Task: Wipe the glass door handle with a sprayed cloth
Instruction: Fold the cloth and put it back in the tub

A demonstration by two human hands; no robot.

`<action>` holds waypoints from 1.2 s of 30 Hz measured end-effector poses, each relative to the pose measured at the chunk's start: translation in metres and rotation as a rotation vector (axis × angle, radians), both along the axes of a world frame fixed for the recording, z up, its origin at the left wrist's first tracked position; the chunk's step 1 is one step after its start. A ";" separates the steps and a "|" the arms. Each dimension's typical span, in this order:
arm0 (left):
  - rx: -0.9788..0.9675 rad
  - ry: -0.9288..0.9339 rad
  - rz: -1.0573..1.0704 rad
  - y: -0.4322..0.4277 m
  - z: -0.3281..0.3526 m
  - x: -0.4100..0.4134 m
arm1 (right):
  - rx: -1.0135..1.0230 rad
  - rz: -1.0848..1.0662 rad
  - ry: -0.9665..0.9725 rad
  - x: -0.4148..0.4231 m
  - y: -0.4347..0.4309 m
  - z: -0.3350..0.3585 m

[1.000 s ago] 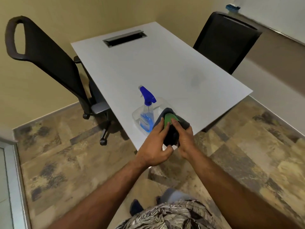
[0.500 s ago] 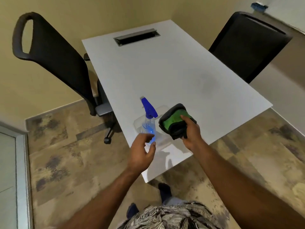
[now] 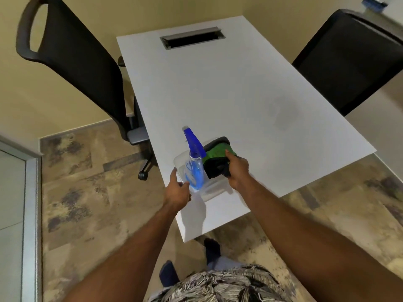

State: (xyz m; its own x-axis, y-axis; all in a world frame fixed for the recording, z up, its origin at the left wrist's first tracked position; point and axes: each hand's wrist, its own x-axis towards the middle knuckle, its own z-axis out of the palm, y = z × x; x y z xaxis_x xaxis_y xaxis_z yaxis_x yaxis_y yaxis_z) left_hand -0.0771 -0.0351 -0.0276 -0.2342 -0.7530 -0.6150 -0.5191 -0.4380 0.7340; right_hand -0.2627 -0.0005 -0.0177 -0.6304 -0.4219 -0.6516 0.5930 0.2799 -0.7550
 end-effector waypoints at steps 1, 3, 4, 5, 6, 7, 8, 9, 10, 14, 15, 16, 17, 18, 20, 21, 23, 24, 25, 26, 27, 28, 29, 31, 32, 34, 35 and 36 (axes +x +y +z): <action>0.000 -0.003 0.001 0.001 -0.001 -0.001 | 0.013 -0.001 0.019 0.000 -0.002 -0.002; -0.005 -0.008 0.003 0.002 -0.004 -0.002 | 0.047 0.013 0.061 0.000 -0.007 -0.006; -0.012 -0.013 0.004 0.002 -0.005 -0.001 | 0.071 0.027 0.079 0.001 -0.010 -0.008; -0.021 -0.016 0.005 0.002 -0.006 -0.001 | 0.102 0.045 0.096 0.001 -0.011 -0.009; -0.033 -0.019 0.003 0.002 -0.007 -0.001 | 0.141 0.064 0.114 0.002 -0.012 -0.011; -0.046 -0.023 -0.005 0.001 -0.008 -0.001 | 0.188 0.079 0.135 0.003 -0.013 -0.012; -0.058 -0.027 -0.019 0.001 -0.008 -0.002 | 0.239 0.092 0.158 0.004 -0.013 -0.013; -0.069 -0.029 -0.033 0.001 -0.007 -0.002 | 0.284 0.103 0.182 0.005 -0.014 -0.014; -0.078 -0.030 -0.045 0.000 -0.007 -0.002 | 0.322 0.112 0.202 0.006 -0.015 -0.013; -0.105 -0.038 -0.079 -0.002 -0.006 -0.001 | 0.411 0.114 0.164 0.008 -0.030 -0.007; -0.102 -0.040 -0.084 -0.003 -0.006 -0.001 | 0.432 0.119 0.157 0.008 -0.034 -0.007; -0.095 -0.043 -0.087 -0.003 -0.006 0.000 | 0.460 0.132 0.164 0.007 -0.037 -0.006; -0.087 -0.045 -0.090 -0.004 -0.007 0.000 | 0.491 0.146 0.179 0.006 -0.040 -0.006; -0.083 -0.045 -0.095 -0.004 -0.007 0.000 | 0.522 0.168 0.205 0.006 -0.041 -0.006; -0.090 -0.050 -0.110 -0.006 -0.006 0.000 | 0.571 0.237 0.286 0.008 -0.042 -0.008; -0.097 -0.055 -0.113 -0.007 -0.007 -0.001 | 0.592 0.278 0.330 0.010 -0.041 -0.008; -0.107 -0.059 -0.117 -0.007 -0.007 0.000 | 0.621 0.348 0.403 0.014 -0.039 -0.010; -0.107 -0.060 -0.120 -0.007 -0.006 0.000 | 0.627 0.393 0.439 0.016 -0.038 -0.011; -0.107 -0.061 -0.124 -0.008 -0.007 0.000 | 0.628 0.445 0.475 0.016 -0.036 -0.012; -0.109 -0.063 -0.128 -0.008 -0.007 0.001 | 0.634 0.498 0.504 0.015 -0.036 -0.012; -0.110 -0.065 -0.132 -0.008 -0.006 0.001 | 0.644 0.546 0.531 0.014 -0.035 -0.012; -0.111 -0.071 -0.136 -0.008 -0.006 0.001 | 0.659 0.587 0.561 0.013 -0.034 -0.009; -0.116 -0.071 -0.139 -0.009 -0.006 0.001 | 0.674 0.625 0.602 0.010 -0.033 -0.008; -0.122 -0.068 -0.149 -0.010 -0.006 0.001 | 0.700 0.698 0.704 0.004 -0.031 -0.002; -0.120 -0.067 -0.152 -0.010 -0.005 0.001 | 0.713 0.734 0.756 0.001 -0.029 0.001; -0.116 -0.067 -0.155 -0.010 -0.004 0.001 | 0.737 0.796 0.850 -0.003 -0.025 0.006; -0.115 -0.072 -0.158 -0.010 -0.003 0.001 | 0.745 0.822 0.901 -0.005 -0.024 0.008; -0.113 -0.079 -0.152 -0.011 -0.002 0.002 | 0.749 0.846 0.948 -0.004 -0.022 0.012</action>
State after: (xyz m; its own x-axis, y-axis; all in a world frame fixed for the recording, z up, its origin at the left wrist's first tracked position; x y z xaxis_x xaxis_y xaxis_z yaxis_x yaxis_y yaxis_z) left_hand -0.0752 -0.0459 -0.0297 -0.3048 -0.7782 -0.5491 -0.6305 -0.2672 0.7287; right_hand -0.2670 -0.0225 -0.0054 -0.6794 -0.6320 -0.3727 -0.5645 0.7748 -0.2847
